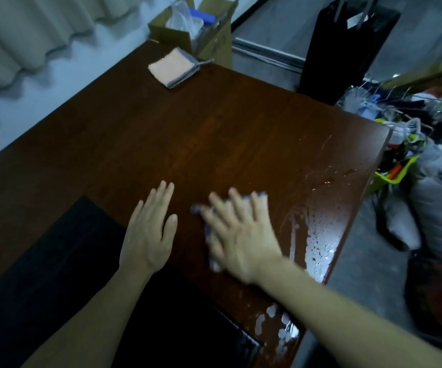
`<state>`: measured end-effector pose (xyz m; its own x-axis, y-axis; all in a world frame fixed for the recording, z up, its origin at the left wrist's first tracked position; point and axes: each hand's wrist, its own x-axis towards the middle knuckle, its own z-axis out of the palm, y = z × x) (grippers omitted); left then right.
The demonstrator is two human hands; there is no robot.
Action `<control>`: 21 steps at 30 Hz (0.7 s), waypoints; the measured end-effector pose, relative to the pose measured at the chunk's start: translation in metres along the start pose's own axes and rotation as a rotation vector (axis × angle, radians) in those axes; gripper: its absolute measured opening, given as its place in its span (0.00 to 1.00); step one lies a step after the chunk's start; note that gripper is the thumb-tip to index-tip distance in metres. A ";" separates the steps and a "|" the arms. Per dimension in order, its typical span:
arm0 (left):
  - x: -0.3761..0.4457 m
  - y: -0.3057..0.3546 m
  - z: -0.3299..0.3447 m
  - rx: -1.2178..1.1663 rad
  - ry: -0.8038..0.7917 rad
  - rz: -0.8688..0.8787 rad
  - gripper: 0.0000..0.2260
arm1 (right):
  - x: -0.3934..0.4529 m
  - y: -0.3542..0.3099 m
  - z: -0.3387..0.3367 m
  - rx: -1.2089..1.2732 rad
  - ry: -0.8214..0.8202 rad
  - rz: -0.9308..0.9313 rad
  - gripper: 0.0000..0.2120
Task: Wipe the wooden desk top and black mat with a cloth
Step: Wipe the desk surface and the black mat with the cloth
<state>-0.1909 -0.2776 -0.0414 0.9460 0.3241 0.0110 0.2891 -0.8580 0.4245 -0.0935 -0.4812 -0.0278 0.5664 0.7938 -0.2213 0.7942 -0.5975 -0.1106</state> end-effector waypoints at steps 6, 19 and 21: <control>-0.001 0.001 -0.001 -0.002 0.016 0.013 0.26 | -0.032 0.023 0.017 -0.031 -0.021 -0.268 0.29; 0.000 0.004 -0.005 -0.028 0.030 0.049 0.26 | 0.016 -0.005 -0.001 -0.038 0.025 0.047 0.30; -0.007 0.009 -0.018 -0.021 0.074 0.071 0.26 | -0.023 -0.024 0.010 -0.030 0.046 -0.077 0.29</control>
<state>-0.1977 -0.2807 -0.0209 0.9503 0.2920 0.1079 0.2180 -0.8717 0.4388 -0.1276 -0.4864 -0.0299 0.5127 0.8419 -0.1683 0.8414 -0.5317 -0.0963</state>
